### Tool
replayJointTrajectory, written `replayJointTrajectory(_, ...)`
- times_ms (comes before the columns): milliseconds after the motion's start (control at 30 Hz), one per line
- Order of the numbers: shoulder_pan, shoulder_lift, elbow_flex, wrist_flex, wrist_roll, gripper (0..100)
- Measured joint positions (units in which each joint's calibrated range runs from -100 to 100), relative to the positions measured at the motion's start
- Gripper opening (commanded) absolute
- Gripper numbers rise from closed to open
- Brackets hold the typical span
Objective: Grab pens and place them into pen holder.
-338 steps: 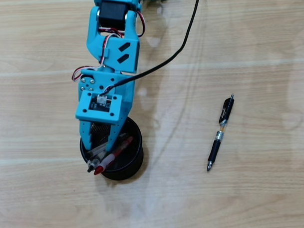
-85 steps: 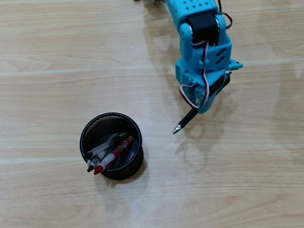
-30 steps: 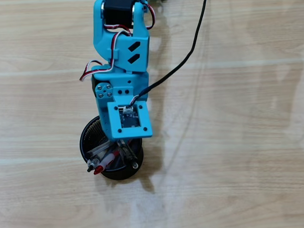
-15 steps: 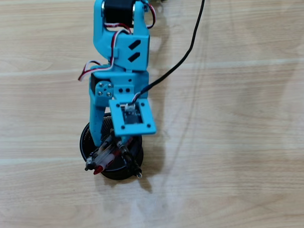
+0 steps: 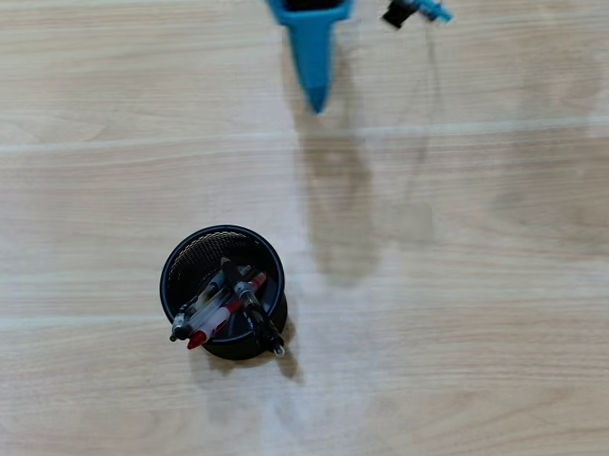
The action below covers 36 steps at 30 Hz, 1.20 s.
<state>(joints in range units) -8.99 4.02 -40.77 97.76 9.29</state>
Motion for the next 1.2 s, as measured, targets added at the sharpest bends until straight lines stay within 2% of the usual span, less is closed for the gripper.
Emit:
replayJointTrajectory(67, -1.77, -4.66, 11.16, 0.0, 4.49, 3)
replayJointTrajectory(133, -1.77, -10.24, 25.59, -4.05, 5.95, 2)
replayJointTrajectory(333, -2.87, -33.69, 76.94, -32.21, 6.52, 2)
replayJointTrajectory(433, -2.53, -47.57, 98.54, -43.41, 2.97, 2)
replayJointTrajectory(533, -2.53, -62.04, 113.32, -45.31, -3.29, 2)
replayJointTrajectory(667, -2.79, -78.37, 125.63, -39.71, -9.49, 2)
replayJointTrajectory(867, -2.87, -100.21, 133.16, -26.79, -10.59, 2)
replayJointTrajectory(1200, -0.93, -103.09, 133.42, -25.5, -10.59, 2)
